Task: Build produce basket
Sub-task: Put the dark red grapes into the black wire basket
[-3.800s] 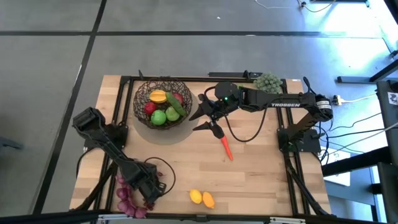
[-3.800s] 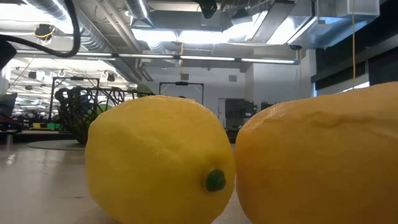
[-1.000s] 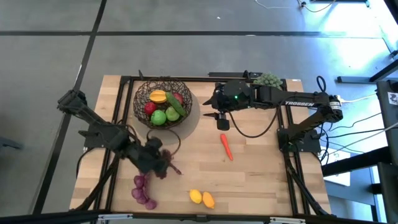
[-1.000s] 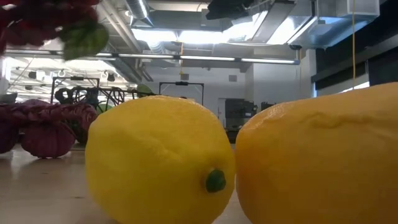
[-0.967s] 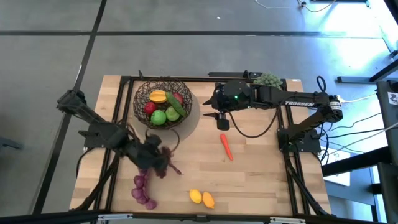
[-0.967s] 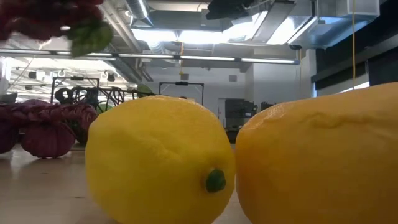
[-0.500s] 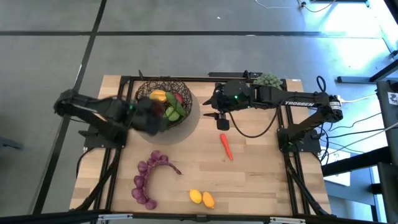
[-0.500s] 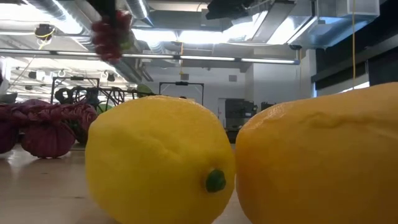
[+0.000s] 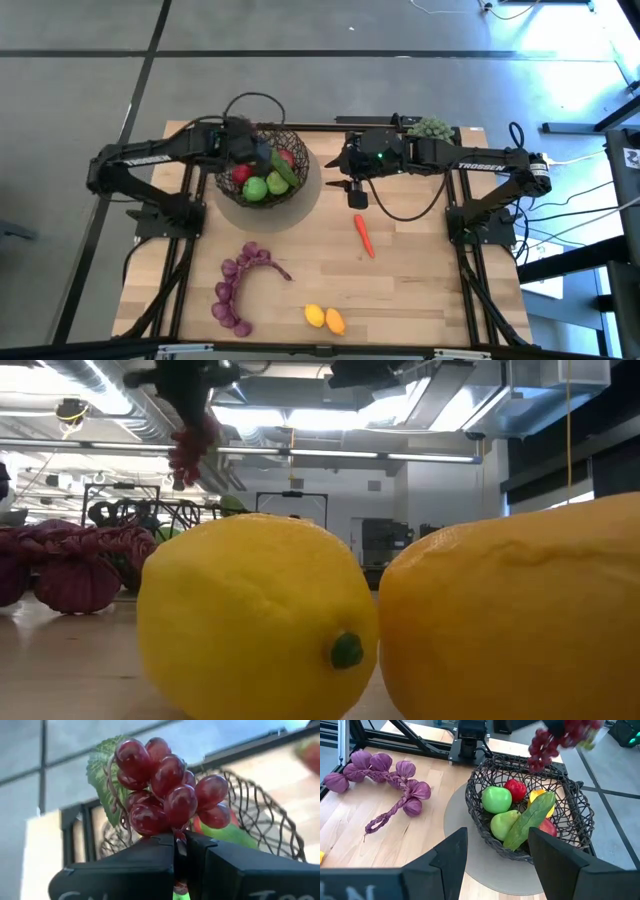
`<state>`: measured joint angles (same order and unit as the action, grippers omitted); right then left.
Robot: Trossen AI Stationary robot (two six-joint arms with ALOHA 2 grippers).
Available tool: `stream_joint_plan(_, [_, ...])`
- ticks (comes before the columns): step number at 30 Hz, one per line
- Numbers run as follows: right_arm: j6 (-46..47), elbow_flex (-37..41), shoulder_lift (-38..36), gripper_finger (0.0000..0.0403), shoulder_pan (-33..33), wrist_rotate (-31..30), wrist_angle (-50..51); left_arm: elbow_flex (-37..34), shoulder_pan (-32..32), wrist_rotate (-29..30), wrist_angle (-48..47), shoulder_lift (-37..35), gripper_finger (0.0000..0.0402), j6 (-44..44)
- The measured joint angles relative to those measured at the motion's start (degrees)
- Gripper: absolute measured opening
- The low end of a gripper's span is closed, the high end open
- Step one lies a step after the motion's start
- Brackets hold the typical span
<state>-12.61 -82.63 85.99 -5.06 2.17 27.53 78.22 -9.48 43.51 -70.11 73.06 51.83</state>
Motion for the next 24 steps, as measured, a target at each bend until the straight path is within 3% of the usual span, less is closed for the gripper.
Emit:
stream_joint_plan(9, [0.03,0.0,0.01,0.0204,-0.04,-0.26,0.06,-11.26,-5.51,-9.98,14.91,0.02,0.0,-4.76])
stream_joint_plan(24, [0.03,0.0,0.01,0.0204,-0.04,-0.31,0.12,-23.93,-8.02,-11.39,30.15,0.04,0.0,-5.61])
